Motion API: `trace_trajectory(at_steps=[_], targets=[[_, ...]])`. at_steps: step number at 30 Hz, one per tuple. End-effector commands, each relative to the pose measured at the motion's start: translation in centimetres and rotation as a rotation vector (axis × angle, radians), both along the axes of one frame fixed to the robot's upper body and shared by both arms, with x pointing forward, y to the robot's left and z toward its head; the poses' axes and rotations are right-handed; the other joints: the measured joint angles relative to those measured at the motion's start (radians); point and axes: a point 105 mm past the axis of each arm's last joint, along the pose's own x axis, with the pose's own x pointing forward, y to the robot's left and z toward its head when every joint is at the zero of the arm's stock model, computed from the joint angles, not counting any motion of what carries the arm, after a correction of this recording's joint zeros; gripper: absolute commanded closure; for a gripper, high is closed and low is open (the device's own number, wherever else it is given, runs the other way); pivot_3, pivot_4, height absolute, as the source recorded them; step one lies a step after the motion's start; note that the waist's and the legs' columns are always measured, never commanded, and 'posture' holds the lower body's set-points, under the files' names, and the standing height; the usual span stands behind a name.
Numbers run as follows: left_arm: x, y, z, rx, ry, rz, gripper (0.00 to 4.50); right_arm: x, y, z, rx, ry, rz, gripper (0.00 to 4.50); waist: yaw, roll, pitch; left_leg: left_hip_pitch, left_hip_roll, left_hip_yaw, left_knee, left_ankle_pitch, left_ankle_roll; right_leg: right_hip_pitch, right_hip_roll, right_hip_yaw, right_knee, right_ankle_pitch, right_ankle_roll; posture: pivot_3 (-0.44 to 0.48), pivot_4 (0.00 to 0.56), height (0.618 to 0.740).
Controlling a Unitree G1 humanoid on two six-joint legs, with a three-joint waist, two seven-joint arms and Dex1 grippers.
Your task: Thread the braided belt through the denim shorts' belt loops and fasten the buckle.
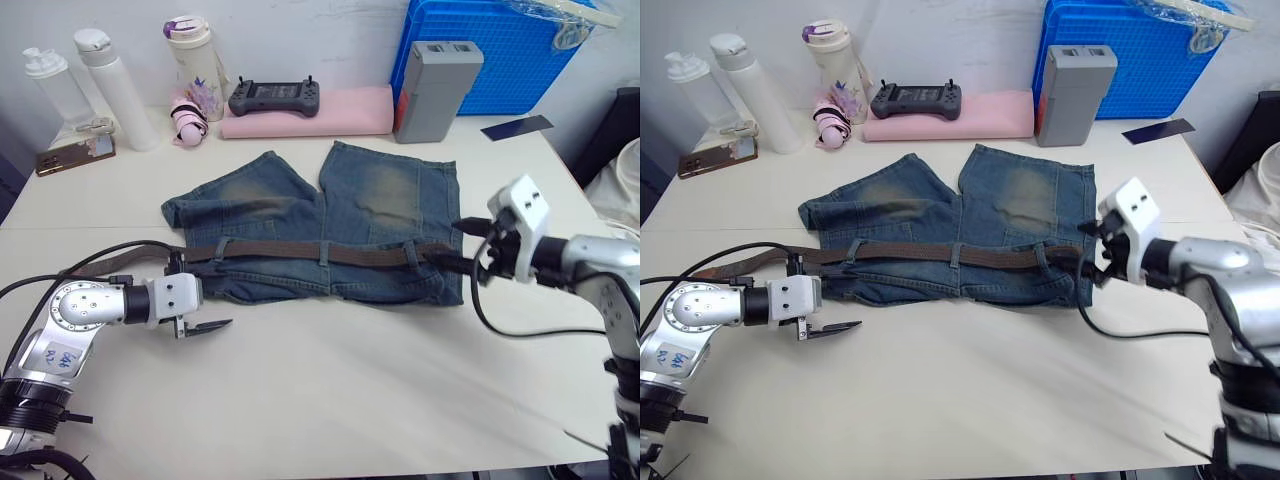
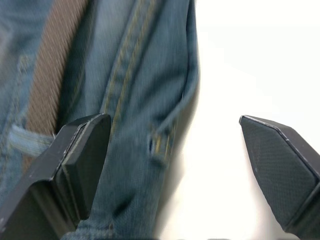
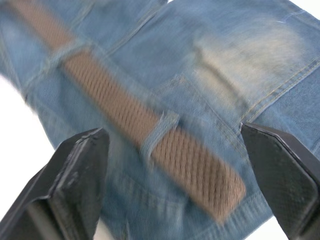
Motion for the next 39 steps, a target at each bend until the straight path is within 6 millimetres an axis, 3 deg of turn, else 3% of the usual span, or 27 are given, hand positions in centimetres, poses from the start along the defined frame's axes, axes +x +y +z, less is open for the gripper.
trace_trajectory(at_steps=[1,11,14,21,22,25,28,32,39], targets=[[-0.1,-0.1,1.1,-0.026,-0.027,0.013,0.00,1.3,-0.6,-0.6,0.069,0.093,-0.096,0.04,0.003,0.000,0.000,-0.001,0.000,0.000,-0.001,0.000,0.000,-0.001,0.000,0.000,0.000,0.000,0.000,0.000,0.150,0.739],[-0.2,-0.6,1.4,-0.071,-0.045,0.041,0.00,1.1,0.4,-4.6,0.079,0.284,-0.071,0.04,0.000,0.000,0.000,-0.011,-0.004,0.000,0.001,-0.001,0.002,-0.013,-0.001,-0.001,0.006,0.000,0.000,0.000,0.150,0.739],[-0.2,-0.6,1.8,-0.103,-0.043,0.057,0.00,1.1,0.6,-5.3,0.078,0.306,-0.070,0.77,0.001,0.000,0.000,-0.011,-0.004,0.000,0.002,-0.001,0.001,-0.013,-0.001,-0.001,0.006,0.000,0.000,0.000,0.150,0.739],[0.6,-0.2,5.1,-0.309,-0.008,0.124,0.00,0.9,0.9,-5.8,0.098,0.305,-0.053,4.23,0.001,0.000,0.000,-0.011,-0.003,0.000,0.003,0.000,0.001,-0.013,-0.001,0.000,0.007,0.000,0.000,0.000,0.150,0.739],[0.9,0.1,5.7,-0.344,0.003,0.143,0.00,0.9,1.0,-5.8,0.099,0.302,-0.052,4.40,0.001,0.000,0.000,-0.011,-0.003,0.000,0.004,0.000,0.001,-0.013,-0.001,0.000,0.008,0.000,0.000,0.000,0.150,0.739],[1.8,1.2,6.9,-0.441,0.068,0.205,0.00,0.9,1.1,-5.7,0.109,0.290,-0.050,4.40,0.000,0.000,0.000,-0.011,-0.003,0.000,0.004,0.000,0.001,-0.013,-0.001,0.000,0.009,0.000,0.000,0.000,0.150,0.739],[3.6,3.4,6.8,-0.574,0.214,0.319,0.00,1.0,1.1,-5.5,0.116,0.263,-0.066,4.40,-0.002,0.000,0.000,-0.011,-0.003,0.000,0.004,0.000,0.000,-0.013,0.000,0.000,0.009,0.000,0.000,0.000,0.150,0.739],[4.5,3.6,6.3,-0.688,0.381,0.316,0.00,0.8,1.6,-5.0,0.129,0.232,-0.055,4.40,-0.003,0.000,0.000,-0.010,-0.004,0.001,0.004,0.000,0.000,-0.013,0.000,0.000,0.011,0.000,0.000,0.000,0.150,0.739],[7.0,3.6,4.6,-0.744,0.494,0.375,0.00,0.2,2.4,-4.9,0.131,0.207,-0.056,4.40,-0.003,-0.001,0.000,-0.010,-0.004,0.001,0.005,0.000,0.000,-0.014,0.001,-0.001,0.013,0.000,0.000,0.000,0.150,0.739]])
